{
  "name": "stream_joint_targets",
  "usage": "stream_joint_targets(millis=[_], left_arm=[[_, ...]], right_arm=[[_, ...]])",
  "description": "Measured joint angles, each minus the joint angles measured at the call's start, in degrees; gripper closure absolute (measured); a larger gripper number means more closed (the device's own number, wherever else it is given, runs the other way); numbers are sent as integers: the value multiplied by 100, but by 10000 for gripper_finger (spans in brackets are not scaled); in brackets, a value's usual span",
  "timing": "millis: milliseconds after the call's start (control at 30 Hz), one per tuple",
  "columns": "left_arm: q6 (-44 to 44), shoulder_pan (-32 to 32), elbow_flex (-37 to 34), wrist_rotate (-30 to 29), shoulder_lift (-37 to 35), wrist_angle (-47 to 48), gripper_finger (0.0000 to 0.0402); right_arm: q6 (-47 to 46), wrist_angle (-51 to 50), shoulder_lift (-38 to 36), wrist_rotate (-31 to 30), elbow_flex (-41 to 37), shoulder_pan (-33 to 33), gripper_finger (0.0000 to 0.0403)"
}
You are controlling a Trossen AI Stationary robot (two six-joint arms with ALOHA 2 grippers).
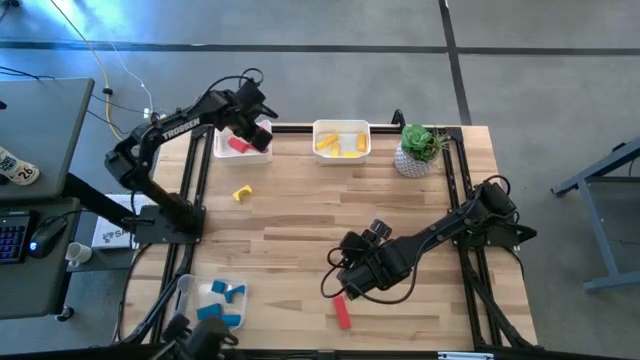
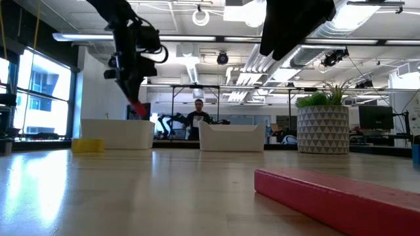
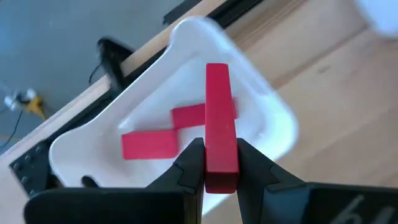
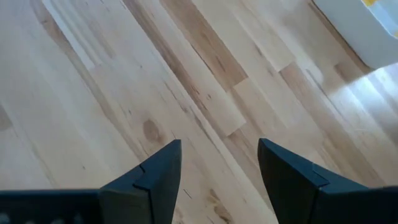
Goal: Sort & place blocks by color
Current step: Put the red block into the left white bin, then put the yellow block into the right white bin
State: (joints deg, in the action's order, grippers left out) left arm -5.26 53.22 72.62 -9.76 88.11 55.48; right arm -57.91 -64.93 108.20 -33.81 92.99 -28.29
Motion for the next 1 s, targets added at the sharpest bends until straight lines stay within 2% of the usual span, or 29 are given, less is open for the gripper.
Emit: stream_joint_targets(millis=[367, 633, 800, 1000], left_arm=[[57, 601, 0, 4, 641, 50, 356], [104, 608, 0, -487, 694, 68, 306], [147, 606, 0, -488, 694, 100, 277], [270, 556, 0, -193, 635, 554, 259]], right_arm=[[-442, -142, 2, 325, 0, 0, 206], [-675, -915, 2, 325, -2, 0, 206], [-666, -1000, 2, 324, -2, 0, 206], [-664, -1208, 2, 323, -2, 0, 206]])
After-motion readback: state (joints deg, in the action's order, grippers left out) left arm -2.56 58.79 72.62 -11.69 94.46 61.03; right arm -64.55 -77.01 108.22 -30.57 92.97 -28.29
